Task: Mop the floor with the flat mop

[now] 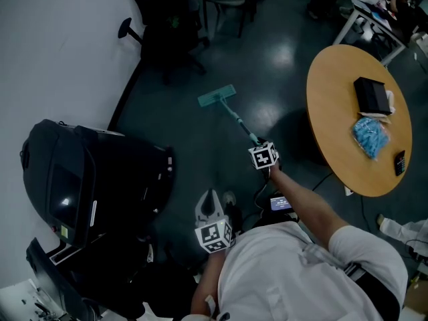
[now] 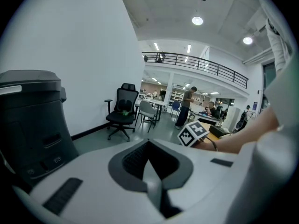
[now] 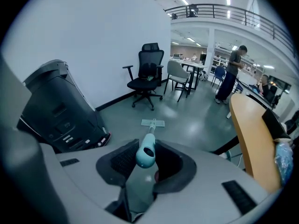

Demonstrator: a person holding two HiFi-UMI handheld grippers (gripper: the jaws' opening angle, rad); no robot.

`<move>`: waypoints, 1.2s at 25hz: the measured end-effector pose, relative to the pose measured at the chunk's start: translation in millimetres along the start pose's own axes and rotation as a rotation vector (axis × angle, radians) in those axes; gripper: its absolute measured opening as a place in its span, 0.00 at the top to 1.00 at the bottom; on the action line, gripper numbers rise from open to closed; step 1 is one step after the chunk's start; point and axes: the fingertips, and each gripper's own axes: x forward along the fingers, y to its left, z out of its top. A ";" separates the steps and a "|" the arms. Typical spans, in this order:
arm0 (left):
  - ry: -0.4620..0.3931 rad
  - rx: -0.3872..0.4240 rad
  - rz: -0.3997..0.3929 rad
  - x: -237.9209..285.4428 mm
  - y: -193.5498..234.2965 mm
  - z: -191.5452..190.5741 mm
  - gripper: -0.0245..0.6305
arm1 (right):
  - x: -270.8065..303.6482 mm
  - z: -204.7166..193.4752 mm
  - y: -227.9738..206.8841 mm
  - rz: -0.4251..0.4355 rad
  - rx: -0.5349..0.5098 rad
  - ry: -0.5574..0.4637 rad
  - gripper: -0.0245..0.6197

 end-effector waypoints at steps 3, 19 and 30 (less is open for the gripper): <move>-0.011 -0.002 -0.004 2.2 -1.3 4.5 0.96 | -22.8 -21.8 -3.4 0.015 -0.012 0.009 0.79; -0.071 0.018 -0.067 16.3 -32.3 24.4 0.96 | -231.0 -80.6 -5.8 0.074 -0.060 -0.002 0.79; -0.084 0.020 -0.085 17.2 -40.7 27.2 0.96 | -226.5 -63.6 -2.4 0.073 -0.057 -0.045 0.79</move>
